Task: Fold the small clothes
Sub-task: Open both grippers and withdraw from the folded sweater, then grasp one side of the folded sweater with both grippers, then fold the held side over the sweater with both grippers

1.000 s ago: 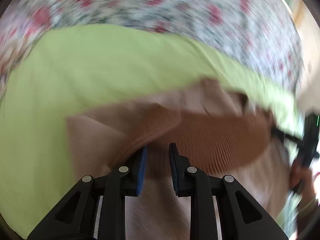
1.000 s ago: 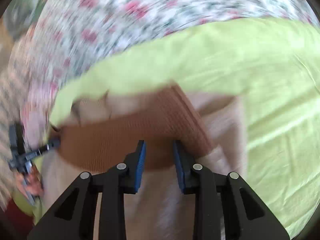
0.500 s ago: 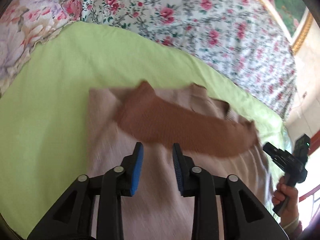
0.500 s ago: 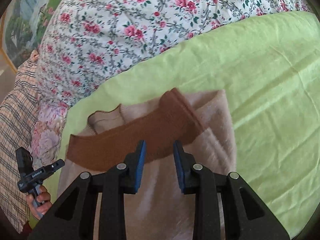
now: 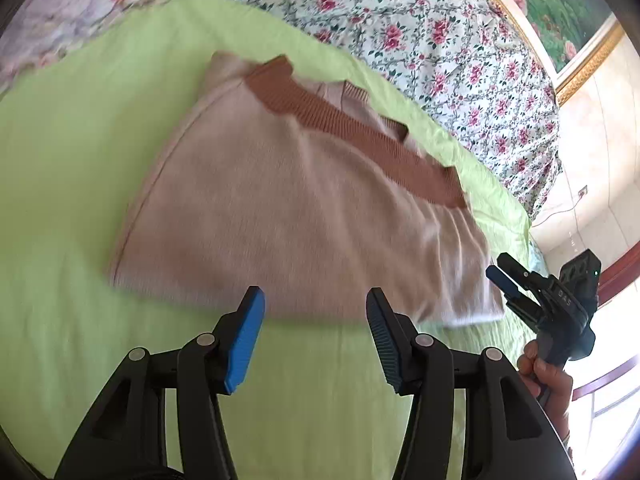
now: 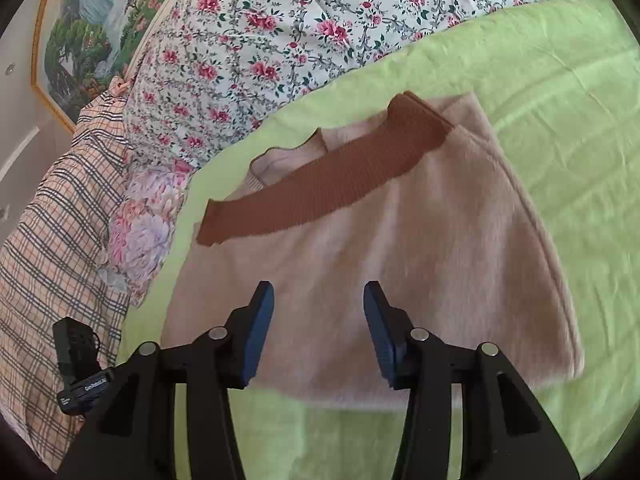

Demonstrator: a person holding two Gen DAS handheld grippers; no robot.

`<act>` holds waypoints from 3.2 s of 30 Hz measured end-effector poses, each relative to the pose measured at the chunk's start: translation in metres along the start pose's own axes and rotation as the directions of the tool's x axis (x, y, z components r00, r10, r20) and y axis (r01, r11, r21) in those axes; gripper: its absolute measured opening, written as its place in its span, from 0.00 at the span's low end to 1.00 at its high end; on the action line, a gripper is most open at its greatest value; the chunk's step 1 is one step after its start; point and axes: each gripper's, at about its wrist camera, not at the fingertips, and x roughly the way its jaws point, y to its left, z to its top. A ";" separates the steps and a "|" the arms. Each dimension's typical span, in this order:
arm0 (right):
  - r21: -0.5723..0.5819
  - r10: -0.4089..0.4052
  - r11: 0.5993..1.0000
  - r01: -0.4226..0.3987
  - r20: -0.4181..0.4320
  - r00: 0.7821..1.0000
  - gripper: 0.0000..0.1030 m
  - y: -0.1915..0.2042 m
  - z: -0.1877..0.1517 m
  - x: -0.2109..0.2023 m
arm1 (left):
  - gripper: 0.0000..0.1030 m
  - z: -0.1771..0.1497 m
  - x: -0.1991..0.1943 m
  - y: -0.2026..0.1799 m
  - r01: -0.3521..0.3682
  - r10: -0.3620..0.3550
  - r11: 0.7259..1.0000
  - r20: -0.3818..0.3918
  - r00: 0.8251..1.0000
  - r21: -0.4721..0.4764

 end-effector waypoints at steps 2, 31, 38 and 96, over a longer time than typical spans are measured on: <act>0.000 0.006 1.000 -0.006 -0.003 1.000 0.51 0.003 -0.012 -0.008 | 0.57 -0.009 -0.003 0.002 -0.012 0.012 1.000 0.003 1.000 -0.020; 0.022 0.037 0.999 -0.037 -0.013 0.999 0.56 0.002 -0.038 -0.023 | 0.71 0.020 0.034 0.047 -0.015 0.066 0.946 0.145 0.987 -0.323; 0.020 0.047 0.999 -0.047 -0.016 0.999 0.56 -0.006 -0.022 -0.011 | 0.21 0.038 0.040 0.054 -0.043 0.103 0.939 0.160 0.982 -0.342; -0.199 -0.142 0.972 0.124 -0.074 0.987 0.43 -0.089 0.116 0.030 | 0.51 -0.023 0.167 -0.246 0.158 -0.077 0.867 -0.187 0.979 0.472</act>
